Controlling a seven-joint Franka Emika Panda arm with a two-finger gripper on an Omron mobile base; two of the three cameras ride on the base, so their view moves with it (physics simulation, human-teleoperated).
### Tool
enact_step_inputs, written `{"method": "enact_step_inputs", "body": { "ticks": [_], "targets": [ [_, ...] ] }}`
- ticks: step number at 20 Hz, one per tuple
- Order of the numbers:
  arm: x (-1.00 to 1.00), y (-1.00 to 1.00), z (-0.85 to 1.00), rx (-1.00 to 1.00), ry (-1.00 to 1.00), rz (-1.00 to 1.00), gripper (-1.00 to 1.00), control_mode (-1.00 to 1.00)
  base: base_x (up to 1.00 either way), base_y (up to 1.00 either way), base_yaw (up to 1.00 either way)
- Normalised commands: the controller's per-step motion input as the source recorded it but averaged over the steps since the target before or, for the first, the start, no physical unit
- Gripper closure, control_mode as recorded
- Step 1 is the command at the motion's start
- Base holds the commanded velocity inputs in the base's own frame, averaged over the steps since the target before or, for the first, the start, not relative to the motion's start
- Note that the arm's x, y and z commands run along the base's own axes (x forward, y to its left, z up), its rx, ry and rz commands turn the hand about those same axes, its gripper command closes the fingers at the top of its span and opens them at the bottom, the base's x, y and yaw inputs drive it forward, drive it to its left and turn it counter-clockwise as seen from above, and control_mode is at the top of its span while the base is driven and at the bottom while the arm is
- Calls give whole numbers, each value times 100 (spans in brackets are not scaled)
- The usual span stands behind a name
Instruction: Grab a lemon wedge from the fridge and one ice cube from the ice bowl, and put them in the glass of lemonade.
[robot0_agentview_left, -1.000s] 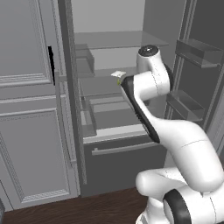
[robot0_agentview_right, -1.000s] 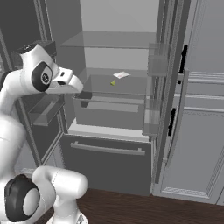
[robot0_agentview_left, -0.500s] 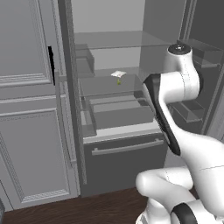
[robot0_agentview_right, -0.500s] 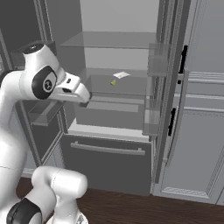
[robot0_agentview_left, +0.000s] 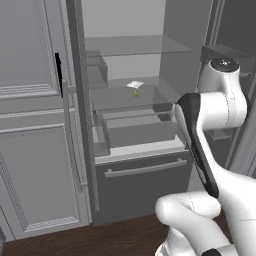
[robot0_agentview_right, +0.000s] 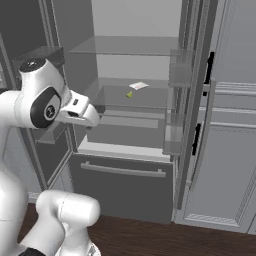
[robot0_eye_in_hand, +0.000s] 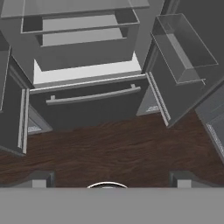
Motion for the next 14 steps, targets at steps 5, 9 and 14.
{"method": "enact_step_inputs", "body": {
  "ticks": [5,9,14],
  "targets": [
    [-1,0,0,0,0,0,-100,-100,0,0,0],
    [45,3,0,0,2,1,-100,-100,0,0,0],
    [3,-3,4,0,-3,9,-100,-100,0,0,0]
  ]
}}
